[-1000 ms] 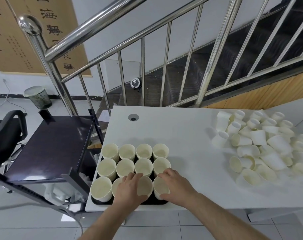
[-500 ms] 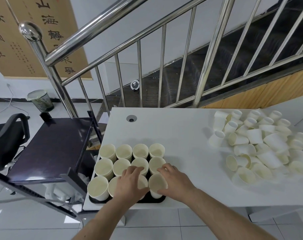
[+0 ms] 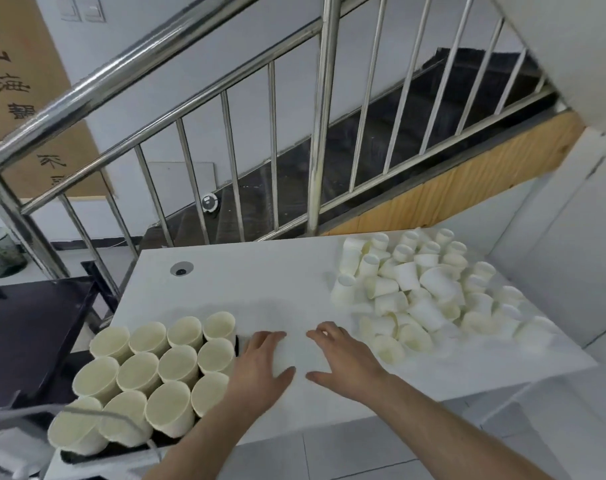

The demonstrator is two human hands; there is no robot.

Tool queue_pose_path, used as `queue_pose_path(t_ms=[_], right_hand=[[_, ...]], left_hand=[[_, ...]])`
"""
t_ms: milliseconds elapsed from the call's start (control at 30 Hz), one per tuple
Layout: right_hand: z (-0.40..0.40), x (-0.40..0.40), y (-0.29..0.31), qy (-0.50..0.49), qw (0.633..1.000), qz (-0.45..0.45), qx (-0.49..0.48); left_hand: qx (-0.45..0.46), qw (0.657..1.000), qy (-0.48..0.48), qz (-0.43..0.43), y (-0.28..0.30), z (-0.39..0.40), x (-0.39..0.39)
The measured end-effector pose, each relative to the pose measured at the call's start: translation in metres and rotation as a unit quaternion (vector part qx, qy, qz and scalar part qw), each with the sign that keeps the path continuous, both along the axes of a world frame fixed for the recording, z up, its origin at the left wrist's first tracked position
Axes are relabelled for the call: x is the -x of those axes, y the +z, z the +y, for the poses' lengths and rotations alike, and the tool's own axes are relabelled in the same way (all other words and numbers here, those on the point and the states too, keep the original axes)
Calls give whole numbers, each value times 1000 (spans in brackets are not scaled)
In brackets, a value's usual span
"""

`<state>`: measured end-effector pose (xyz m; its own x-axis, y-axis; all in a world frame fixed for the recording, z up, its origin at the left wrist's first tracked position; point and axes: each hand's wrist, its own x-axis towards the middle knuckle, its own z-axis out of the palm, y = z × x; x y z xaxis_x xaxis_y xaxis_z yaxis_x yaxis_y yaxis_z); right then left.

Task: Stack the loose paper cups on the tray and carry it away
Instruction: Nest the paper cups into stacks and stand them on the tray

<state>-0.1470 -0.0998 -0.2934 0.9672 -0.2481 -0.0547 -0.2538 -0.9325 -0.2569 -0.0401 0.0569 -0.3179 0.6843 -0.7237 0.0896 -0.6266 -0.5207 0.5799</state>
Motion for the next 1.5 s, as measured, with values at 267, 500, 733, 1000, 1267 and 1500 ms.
queue_pose_path(t_ms=[267,500,733,1000,1267,1500], right_hand=[[-87,67,12,-67,998,16,12],[-140,67,7,-83,996,15,7],[-182,23,-12,-77,995,54,-7],[-224,-58,-27,-60,995,80,-18],[-239,-123,-50,-40,992,122,-21],[-246,-154,-75,-21,985,169,-21]], left_hand=[[-1,1000,-22,10,7,-89,49],[-12,999,-32,9,4,-140,47],[-15,999,-13,31,-13,-184,1],[-19,998,6,56,-26,-222,-65],[-26,996,8,80,-46,-234,-101],[-30,995,18,96,-62,-236,-111]])
